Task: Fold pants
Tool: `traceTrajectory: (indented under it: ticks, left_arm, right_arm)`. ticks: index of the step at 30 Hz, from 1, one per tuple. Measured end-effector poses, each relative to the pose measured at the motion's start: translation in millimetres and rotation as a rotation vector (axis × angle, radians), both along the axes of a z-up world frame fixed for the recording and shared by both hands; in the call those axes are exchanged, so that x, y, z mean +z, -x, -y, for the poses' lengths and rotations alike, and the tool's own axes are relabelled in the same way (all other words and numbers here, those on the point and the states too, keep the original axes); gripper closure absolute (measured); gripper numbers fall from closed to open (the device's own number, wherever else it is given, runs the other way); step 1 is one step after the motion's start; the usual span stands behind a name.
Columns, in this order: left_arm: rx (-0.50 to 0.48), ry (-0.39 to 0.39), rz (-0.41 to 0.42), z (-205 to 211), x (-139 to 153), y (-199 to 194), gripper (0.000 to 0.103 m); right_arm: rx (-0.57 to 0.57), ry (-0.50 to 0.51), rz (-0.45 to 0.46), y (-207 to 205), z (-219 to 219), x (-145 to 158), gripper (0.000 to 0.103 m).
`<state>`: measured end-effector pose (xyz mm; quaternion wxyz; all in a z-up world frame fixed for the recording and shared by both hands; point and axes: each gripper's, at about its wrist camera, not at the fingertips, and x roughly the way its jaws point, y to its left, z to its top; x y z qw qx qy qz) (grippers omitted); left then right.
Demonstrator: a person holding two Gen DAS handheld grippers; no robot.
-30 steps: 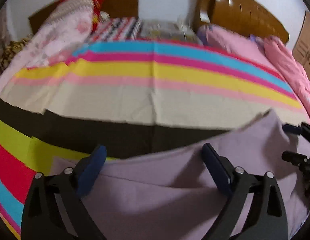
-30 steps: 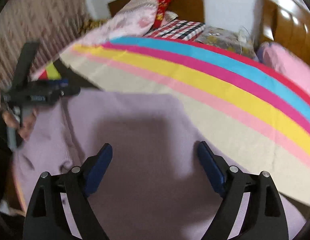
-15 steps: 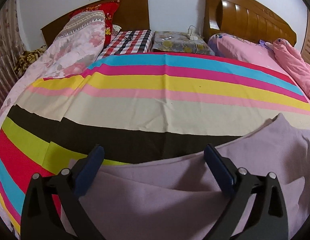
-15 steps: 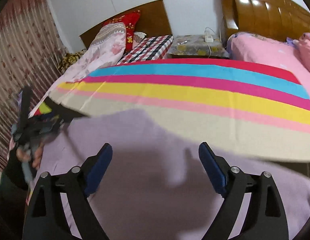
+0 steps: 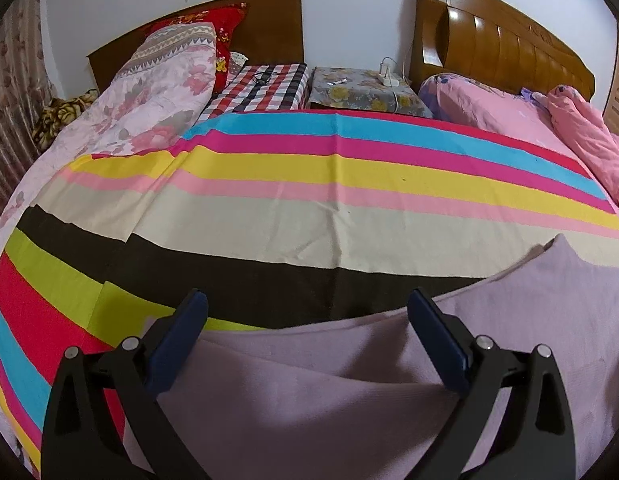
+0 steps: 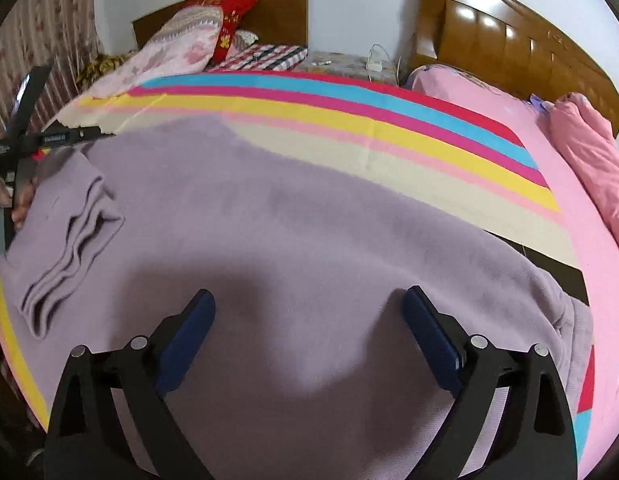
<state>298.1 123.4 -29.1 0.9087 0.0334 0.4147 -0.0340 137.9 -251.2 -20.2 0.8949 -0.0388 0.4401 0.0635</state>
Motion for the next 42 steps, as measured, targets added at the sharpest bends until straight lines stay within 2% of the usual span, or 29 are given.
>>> traceTrajectory:
  ticks: [6,8,10,12,14,16,19,21,22,25,28,31,33,36,37,39,41,42]
  left_arm:
    - [0.014,0.005,0.014,-2,2,1,0.003]
    - [0.033,0.003,0.048,-4,8,7,0.003]
    - [0.074,-0.021,0.112,-5,25,30,0.003]
    - [0.055,0.028,0.17,-6,47,70,0.003]
    - [0.048,0.023,0.199,-3,57,109,0.002]
    - [0.043,0.018,0.213,-1,53,137,0.002]
    - [0.017,-0.044,0.097,6,21,151,0.002]
    - [0.007,-0.116,0.045,10,-1,156,0.002]
    - [-0.001,-0.124,0.024,10,-9,159,0.002]
    - [0.004,-0.091,0.008,2,-10,159,0.001]
    - [0.004,-0.029,-0.021,-6,-13,160,0.001]
    - [0.007,-0.05,-0.014,-2,-13,163,0.001]
    - [0.011,-0.06,-0.014,-2,-14,162,0.001]
    - [0.045,-0.071,-0.029,0,-8,161,0.002]
    - [0.06,-0.092,-0.011,2,-2,165,0.002]
    - [0.049,-0.103,0.026,8,8,173,0.002]
    - [0.019,-0.096,0.062,20,22,183,0.002]
    - [0.005,-0.095,0.078,25,28,186,0.002]
  right_arm:
    - [0.017,-0.009,0.036,7,1,3,0.012]
    - [0.002,-0.036,0.039,5,6,7,0.012]
    - [-0.031,-0.064,0.045,11,10,14,0.012]
    - [-0.027,-0.098,0.077,26,7,28,0.012]
    - [0.02,-0.076,0.125,44,-8,45,0.012]
    - [0.077,-0.045,0.147,55,-26,52,0.012]
    - [0.185,-0.017,0.085,62,-54,39,0.012]
    - [0.203,0.029,0.033,62,-65,18,0.012]
    - [0.194,0.033,0.009,62,-65,10,0.012]
    - [0.137,-0.104,-0.027,69,-38,2,0.011]
    - [0.109,-0.109,-0.008,90,-20,3,0.011]
    - [0.055,-0.138,0.035,115,3,13,0.011]
    - [-0.013,-0.182,0.077,129,25,22,0.011]
    - [-0.205,-0.245,0.141,150,72,27,0.011]
    - [-0.287,-0.296,0.147,158,93,26,0.011]
    - [-0.373,-0.413,0.141,171,119,22,0.011]
    - [-0.394,-0.567,0.136,182,138,18,0.011]
    - [-0.396,-0.584,0.126,184,140,17,0.011]
